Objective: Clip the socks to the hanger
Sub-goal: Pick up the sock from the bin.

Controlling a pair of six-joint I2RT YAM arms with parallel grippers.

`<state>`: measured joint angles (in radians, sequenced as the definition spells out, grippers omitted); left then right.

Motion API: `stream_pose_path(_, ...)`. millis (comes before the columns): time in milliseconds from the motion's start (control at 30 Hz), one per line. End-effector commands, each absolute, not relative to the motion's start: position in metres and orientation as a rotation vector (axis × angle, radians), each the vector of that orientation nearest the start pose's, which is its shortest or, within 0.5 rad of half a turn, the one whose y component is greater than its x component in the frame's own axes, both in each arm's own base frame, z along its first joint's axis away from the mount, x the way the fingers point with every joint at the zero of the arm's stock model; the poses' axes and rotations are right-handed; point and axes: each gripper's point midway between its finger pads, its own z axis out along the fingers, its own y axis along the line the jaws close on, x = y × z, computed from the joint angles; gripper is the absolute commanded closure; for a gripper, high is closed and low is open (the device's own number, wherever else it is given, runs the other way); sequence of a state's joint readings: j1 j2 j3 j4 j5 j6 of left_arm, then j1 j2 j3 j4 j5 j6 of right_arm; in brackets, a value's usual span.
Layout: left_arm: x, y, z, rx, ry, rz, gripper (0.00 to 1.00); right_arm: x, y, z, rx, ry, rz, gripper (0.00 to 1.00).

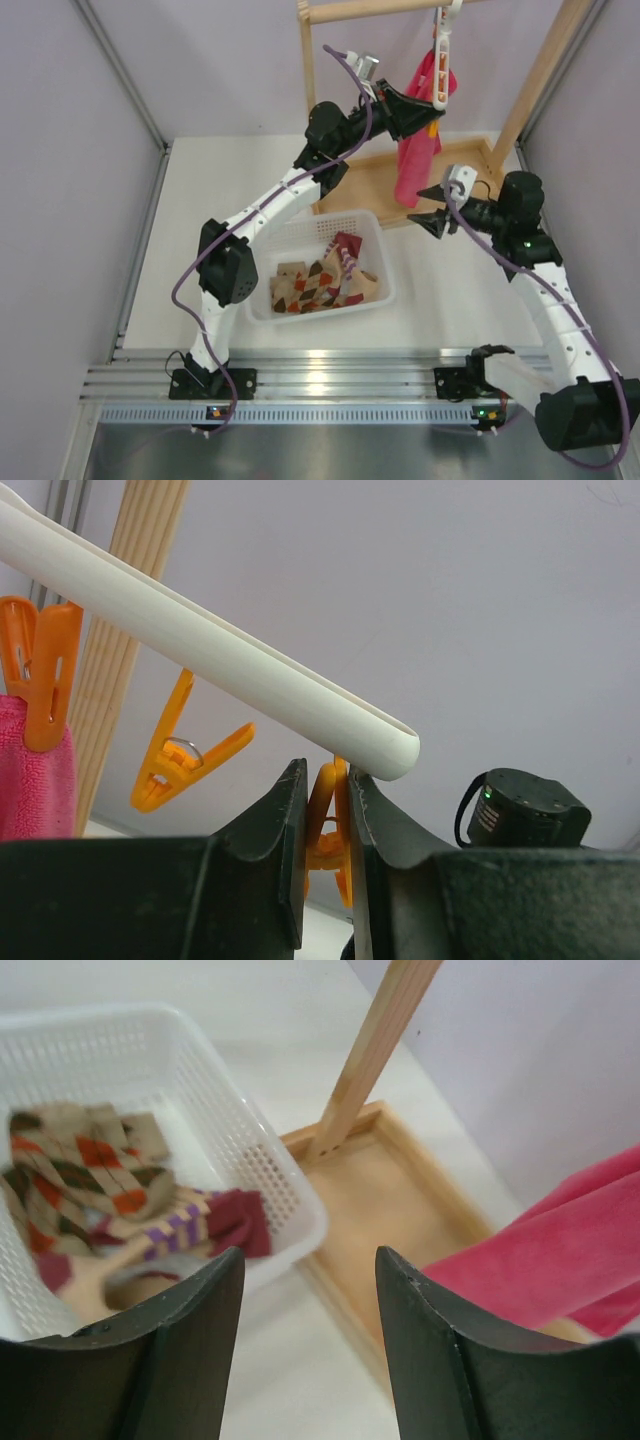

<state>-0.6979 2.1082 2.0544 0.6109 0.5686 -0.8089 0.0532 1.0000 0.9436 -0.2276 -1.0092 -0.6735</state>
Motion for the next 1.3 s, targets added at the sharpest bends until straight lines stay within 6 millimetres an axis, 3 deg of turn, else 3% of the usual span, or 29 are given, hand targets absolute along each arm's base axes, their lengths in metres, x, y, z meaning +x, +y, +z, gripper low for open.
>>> stream_pose_path(0,0.354,-0.466,0.487,0.591,1.118,-1.656,1.00,0.288,0.188,0.325,-0.693,1.544,0.815,0.46)
stream_pose_path(100,0.353,-0.467,0.488,0.592,1.124,-1.664,1.00,0.287,0.208,0.311,-0.663,1.563,0.753,0.45)
stream_pose_path(133,0.353,-0.468,0.487,0.594,1.126,-1.670,1.00,0.281,0.225,0.311,-0.701,1.524,0.762,0.45)
stream_pose_path(400,0.352,-0.466,0.491,0.593,1.131,-1.662,1.00,0.300,0.251,0.239,-0.884,1.498,0.607,0.46)
stream_pose_path(633,0.353,-0.468,0.487,0.589,1.151,-1.675,1.00,0.298,0.289,0.219,-0.894,1.543,0.585,0.44)
stream_pose_path(900,0.353,-0.467,0.489,0.581,1.143,-1.672,1.00,0.308,0.294,0.168,-0.813,1.783,0.541,0.46)
stream_pose_path(1267,0.357,-0.465,0.484,0.568,1.154,-1.670,1.00,0.312,0.310,0.142,-0.745,1.946,0.543,0.47)
